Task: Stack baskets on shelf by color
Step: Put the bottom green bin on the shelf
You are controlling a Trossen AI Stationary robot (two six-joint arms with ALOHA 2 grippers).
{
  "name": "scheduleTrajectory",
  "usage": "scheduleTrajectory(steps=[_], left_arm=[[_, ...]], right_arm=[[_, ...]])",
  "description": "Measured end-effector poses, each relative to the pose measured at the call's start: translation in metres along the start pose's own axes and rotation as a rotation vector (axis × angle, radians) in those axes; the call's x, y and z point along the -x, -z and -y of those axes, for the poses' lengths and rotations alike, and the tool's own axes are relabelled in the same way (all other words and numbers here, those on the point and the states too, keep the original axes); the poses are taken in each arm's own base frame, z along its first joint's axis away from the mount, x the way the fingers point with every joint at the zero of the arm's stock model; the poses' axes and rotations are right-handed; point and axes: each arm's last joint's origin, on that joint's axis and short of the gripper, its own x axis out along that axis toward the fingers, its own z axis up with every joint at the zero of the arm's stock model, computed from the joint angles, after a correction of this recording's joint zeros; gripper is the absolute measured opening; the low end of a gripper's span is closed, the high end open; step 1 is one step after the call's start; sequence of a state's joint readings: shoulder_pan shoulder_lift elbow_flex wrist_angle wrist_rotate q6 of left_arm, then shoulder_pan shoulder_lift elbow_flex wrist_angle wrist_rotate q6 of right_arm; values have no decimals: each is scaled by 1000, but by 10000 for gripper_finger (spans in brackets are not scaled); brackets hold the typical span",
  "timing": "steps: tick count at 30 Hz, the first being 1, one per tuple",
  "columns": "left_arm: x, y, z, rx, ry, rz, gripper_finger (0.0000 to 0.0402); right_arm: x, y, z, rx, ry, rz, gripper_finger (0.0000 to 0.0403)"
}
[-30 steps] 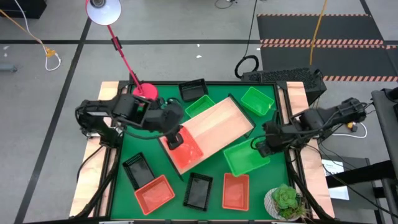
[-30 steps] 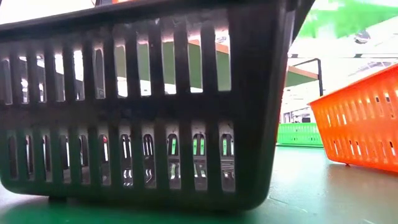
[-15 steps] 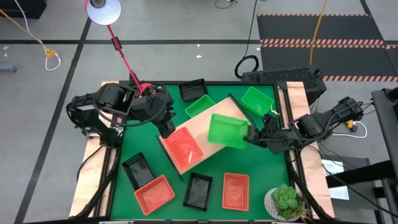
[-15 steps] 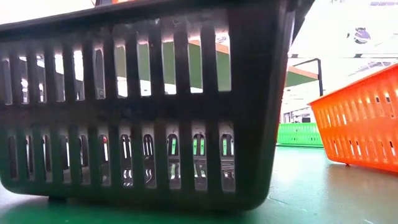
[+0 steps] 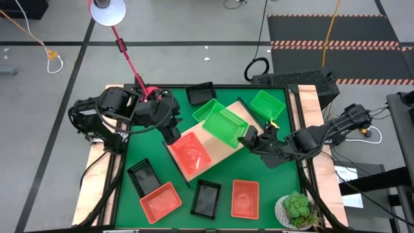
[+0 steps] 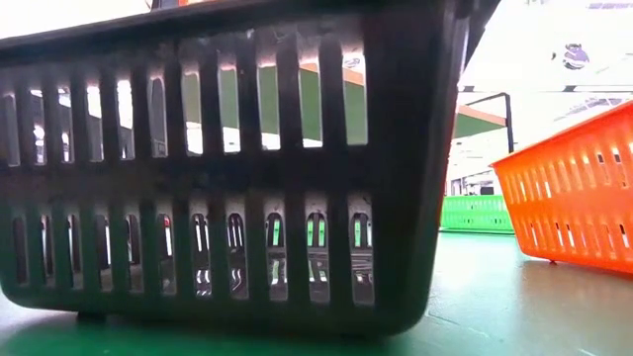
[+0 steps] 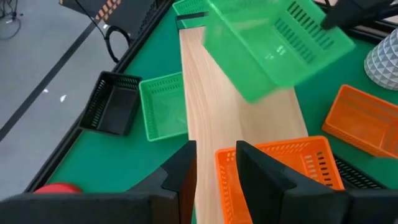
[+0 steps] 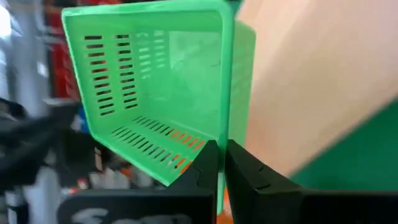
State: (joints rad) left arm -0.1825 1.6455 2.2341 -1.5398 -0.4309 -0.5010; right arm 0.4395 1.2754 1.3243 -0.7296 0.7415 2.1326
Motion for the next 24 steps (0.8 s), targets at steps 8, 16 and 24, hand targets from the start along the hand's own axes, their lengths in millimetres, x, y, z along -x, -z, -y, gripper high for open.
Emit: scheduleTrajectory(steps=[8, 16, 24], left_arm=[[0, 0, -1, -29, -13, 7, 115], [-2, -3, -5, -18, -29, 8, 115], [-2, -2, -4, 8, -24, 10, 115]], right_arm=[[-29, 14, -5, -64, -70, 60, 5], [-53, 24, 0, -72, -12, 7, 11], [-67, 6, 4, -36, 81, 94, 13]])
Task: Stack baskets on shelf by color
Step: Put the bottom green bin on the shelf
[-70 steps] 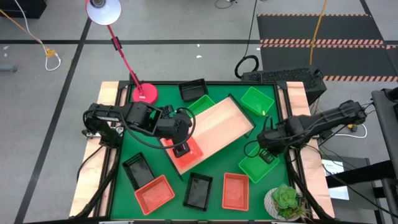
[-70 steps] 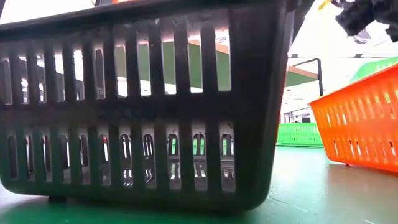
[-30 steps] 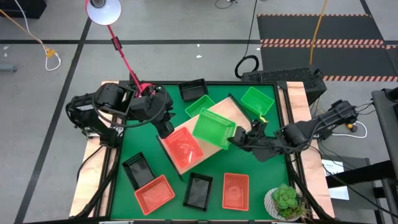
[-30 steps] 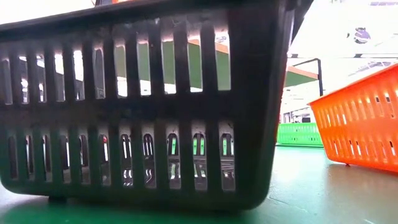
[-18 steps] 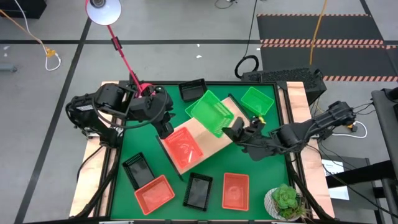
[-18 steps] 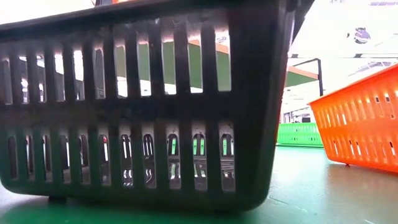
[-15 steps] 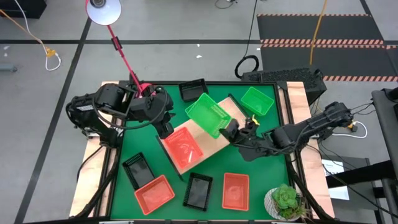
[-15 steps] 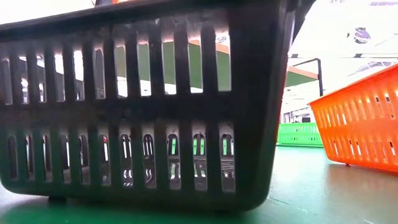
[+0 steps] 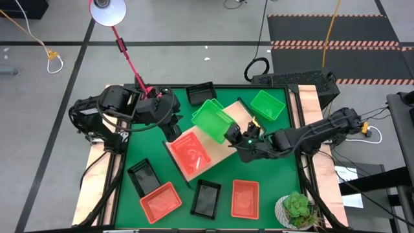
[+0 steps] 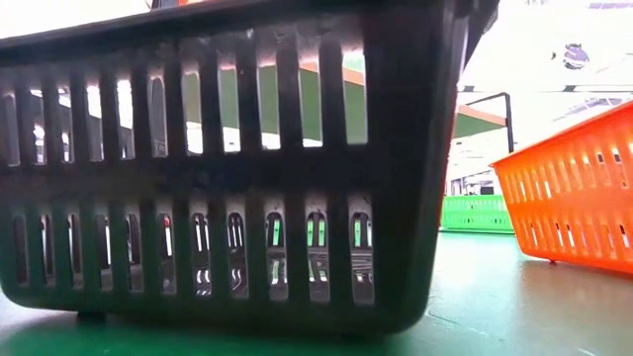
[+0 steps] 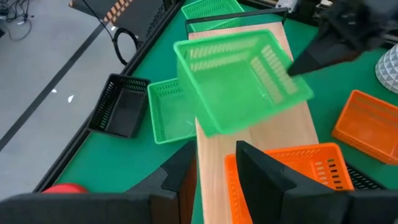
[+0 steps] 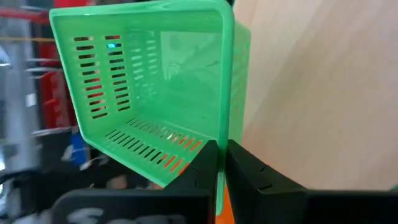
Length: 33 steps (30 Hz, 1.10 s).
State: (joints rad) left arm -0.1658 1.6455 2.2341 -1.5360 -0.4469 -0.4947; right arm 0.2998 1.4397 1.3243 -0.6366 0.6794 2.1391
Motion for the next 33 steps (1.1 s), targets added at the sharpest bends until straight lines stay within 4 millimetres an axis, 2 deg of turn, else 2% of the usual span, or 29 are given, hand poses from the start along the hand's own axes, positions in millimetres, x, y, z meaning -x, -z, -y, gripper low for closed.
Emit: scheduleTrajectory(steps=[10, 18, 23, 33], left_arm=[[0, 0, 0, 7, 2, 2, 115], [-2, -5, -1, 3, 8, 35, 115], [-2, -5, -1, 1, 7, 35, 115], [-2, -5, -1, -8, 7, 35, 115]], right_arm=[[-2, -5, 5, 33, 76, 5, 14], [-12, -3, 23, -18, 123, -67, 22], [-15, -2, 29, -44, 157, -110, 46], [-5, -7, 23, -47, 125, -131, 124]])
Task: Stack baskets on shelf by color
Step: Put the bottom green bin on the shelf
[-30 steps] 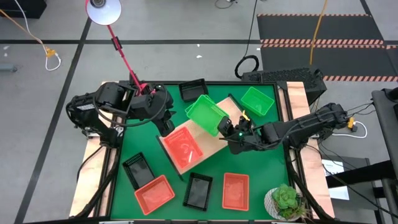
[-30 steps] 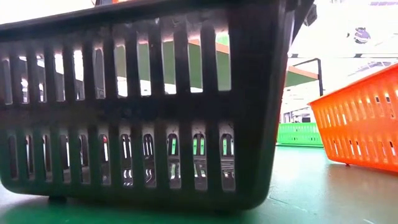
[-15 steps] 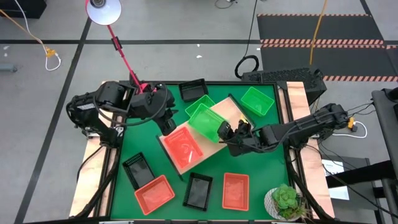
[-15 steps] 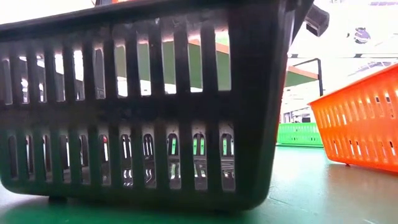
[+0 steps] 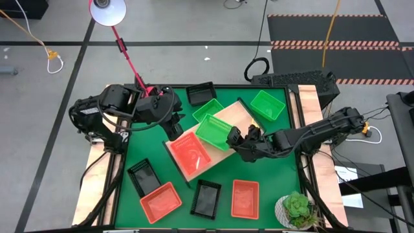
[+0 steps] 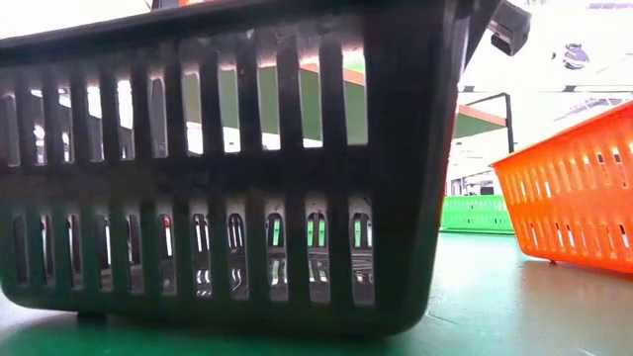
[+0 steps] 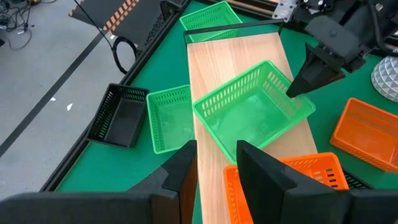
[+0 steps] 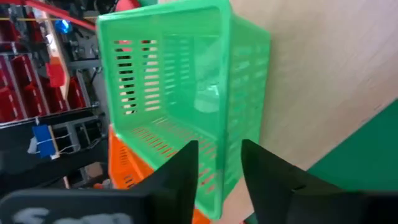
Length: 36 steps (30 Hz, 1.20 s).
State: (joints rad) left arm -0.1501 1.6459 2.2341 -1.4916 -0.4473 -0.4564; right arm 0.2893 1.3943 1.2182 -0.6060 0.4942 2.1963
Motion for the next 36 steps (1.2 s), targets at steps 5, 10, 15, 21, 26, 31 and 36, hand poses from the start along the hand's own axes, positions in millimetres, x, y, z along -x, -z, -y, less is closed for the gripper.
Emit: scheduleTrajectory(steps=[5, 10, 15, 21, 26, 31, 36], left_arm=[[0, 0, 0, 0, 0, 0, 115], [0, 0, 0, -7, 0, 0, 115], [0, 0, 0, -13, -1, 2, 115], [-3, -1, 0, 2, -3, 1, 115], [-3, -2, 0, 55, -3, 1, 115], [-2, -1, 3, 78, 8, 7, 115], [-1, -4, 6, 81, 28, 40, 115]], right_arm=[[22, -6, -4, 76, -38, -37, 160], [60, -22, -16, 520, -129, -229, 175], [70, -43, -33, 935, -286, -517, 169], [37, -46, -33, 1456, -385, -691, 165], [16, -42, -38, 1720, -476, -646, 164], [19, -44, -47, 1963, -478, -519, 164], [17, -51, -46, 2268, -467, -464, 164]])
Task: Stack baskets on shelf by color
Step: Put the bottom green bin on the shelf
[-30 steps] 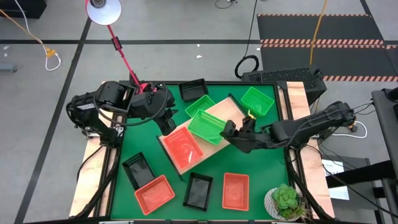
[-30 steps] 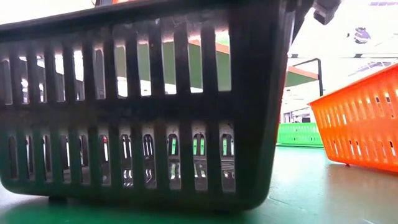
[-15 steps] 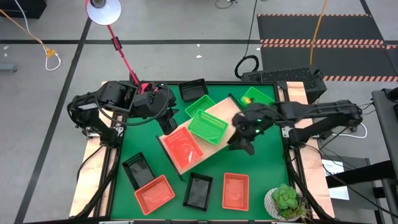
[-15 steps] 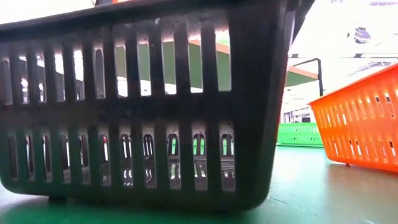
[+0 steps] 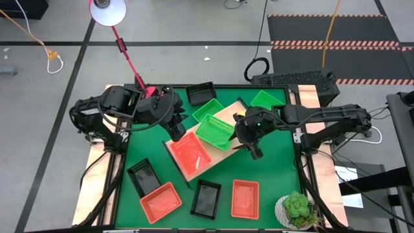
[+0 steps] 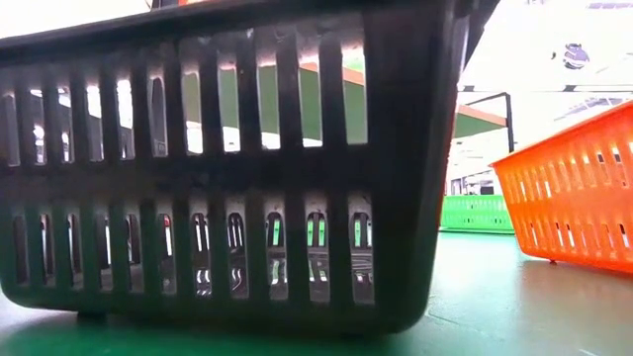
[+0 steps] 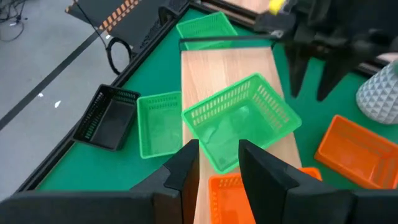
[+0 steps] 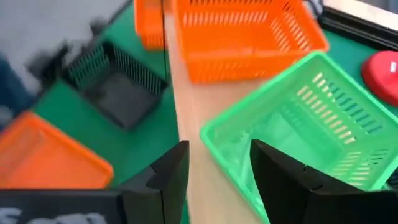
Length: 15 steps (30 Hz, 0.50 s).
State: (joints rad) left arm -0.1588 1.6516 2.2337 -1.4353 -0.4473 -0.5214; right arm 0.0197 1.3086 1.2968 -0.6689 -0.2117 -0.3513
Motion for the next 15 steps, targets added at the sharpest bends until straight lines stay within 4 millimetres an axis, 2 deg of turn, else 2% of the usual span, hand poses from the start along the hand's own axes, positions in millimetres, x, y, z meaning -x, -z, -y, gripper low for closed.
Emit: scheduleTrajectory(steps=[7, 10, 15], left_arm=[[-3, -3, -5, -8, -17, 1, 115], [-3, -4, -7, -10, -22, 2, 115], [-4, -4, -8, -22, -25, 2, 115]], right_arm=[[-25, 10, 8, 128, -54, -100, 134], [-33, 11, 9, 123, -63, -117, 104], [-30, 10, 8, 73, -52, -103, 40]])
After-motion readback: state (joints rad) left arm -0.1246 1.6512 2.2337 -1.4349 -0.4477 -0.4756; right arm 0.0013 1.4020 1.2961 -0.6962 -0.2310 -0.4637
